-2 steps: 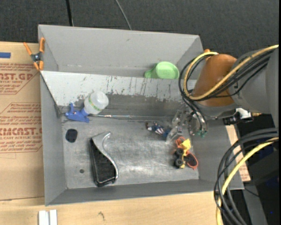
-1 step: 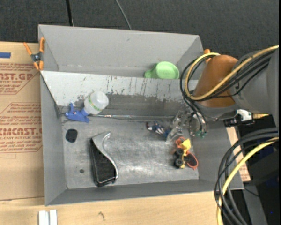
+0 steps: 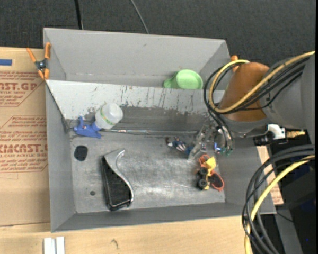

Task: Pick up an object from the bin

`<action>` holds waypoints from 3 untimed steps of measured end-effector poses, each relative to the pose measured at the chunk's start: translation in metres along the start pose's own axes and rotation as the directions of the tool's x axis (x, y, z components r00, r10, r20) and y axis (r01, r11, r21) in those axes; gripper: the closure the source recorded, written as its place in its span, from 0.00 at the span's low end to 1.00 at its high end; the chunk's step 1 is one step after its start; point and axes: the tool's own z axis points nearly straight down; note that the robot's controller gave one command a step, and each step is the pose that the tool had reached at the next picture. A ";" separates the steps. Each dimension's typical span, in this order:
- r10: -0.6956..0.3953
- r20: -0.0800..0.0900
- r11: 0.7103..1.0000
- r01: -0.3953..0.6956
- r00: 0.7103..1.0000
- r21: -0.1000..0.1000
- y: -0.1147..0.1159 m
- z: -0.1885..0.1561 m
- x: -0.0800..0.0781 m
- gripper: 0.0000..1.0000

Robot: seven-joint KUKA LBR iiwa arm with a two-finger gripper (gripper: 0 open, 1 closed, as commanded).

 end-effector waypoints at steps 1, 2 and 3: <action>0.005 -0.002 1.000 -0.005 1.000 -0.001 -0.001 0.000 -0.001 1.00; 0.030 -0.010 1.000 -0.030 1.000 0.006 0.003 0.000 -0.005 1.00; 0.033 0.007 0.999 -0.033 0.999 -0.002 -0.003 0.000 0.000 1.00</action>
Offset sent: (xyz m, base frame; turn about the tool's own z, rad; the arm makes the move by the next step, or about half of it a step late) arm 0.0064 0.0021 -0.0061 0.0352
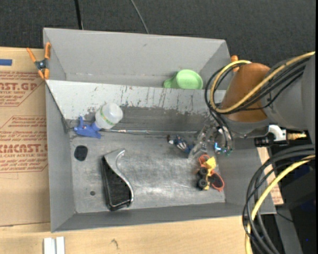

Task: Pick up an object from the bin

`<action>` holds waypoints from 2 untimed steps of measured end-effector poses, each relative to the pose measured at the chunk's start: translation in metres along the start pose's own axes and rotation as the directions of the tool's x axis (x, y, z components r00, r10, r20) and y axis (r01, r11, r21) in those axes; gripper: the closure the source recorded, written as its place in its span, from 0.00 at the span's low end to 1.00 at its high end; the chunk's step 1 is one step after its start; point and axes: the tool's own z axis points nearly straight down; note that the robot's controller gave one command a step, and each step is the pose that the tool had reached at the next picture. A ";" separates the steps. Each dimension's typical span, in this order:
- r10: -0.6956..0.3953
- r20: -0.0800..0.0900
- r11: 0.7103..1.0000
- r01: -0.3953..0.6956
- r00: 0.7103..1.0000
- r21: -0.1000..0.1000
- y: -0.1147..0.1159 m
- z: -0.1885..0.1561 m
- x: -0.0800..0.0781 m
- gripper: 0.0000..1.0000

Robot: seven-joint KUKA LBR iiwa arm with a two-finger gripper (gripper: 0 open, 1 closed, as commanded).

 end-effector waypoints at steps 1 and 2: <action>-0.004 -0.004 1.000 0.004 1.000 0.006 0.011 -0.010 0.000 1.00; -0.003 -0.002 1.000 0.003 1.000 0.005 -0.007 -0.003 0.008 1.00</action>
Offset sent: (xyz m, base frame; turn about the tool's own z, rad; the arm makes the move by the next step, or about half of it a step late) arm -0.0171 -0.0113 -0.0019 0.0007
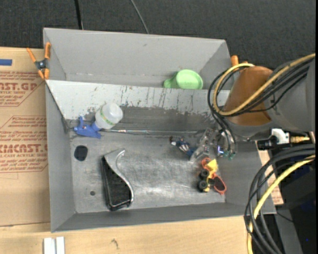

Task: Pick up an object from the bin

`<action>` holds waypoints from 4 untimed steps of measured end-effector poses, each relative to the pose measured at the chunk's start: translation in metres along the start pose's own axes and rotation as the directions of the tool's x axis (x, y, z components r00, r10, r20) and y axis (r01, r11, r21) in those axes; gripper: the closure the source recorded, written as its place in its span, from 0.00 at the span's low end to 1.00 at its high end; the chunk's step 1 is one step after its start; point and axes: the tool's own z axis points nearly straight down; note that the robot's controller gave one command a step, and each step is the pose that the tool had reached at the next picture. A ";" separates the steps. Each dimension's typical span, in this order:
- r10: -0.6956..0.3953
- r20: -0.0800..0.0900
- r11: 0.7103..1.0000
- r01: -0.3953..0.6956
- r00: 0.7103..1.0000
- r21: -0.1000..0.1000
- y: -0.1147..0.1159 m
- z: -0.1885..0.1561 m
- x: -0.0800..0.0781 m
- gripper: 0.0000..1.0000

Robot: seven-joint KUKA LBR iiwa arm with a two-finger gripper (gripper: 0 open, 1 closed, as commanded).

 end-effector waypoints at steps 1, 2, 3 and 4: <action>0.010 -0.005 1.000 -0.010 1.000 0.003 -0.001 0.000 -0.004 1.00; 0.031 -0.001 1.000 -0.031 1.000 0.001 -0.001 -0.001 0.000 1.00; 0.057 -0.004 0.998 -0.057 0.998 0.001 0.006 -0.006 -0.006 1.00; 0.044 -0.005 0.999 -0.044 0.999 0.002 0.003 -0.025 0.001 1.00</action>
Offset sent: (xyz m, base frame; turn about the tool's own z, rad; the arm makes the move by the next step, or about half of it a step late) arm -0.0115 -0.0029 0.0039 0.0526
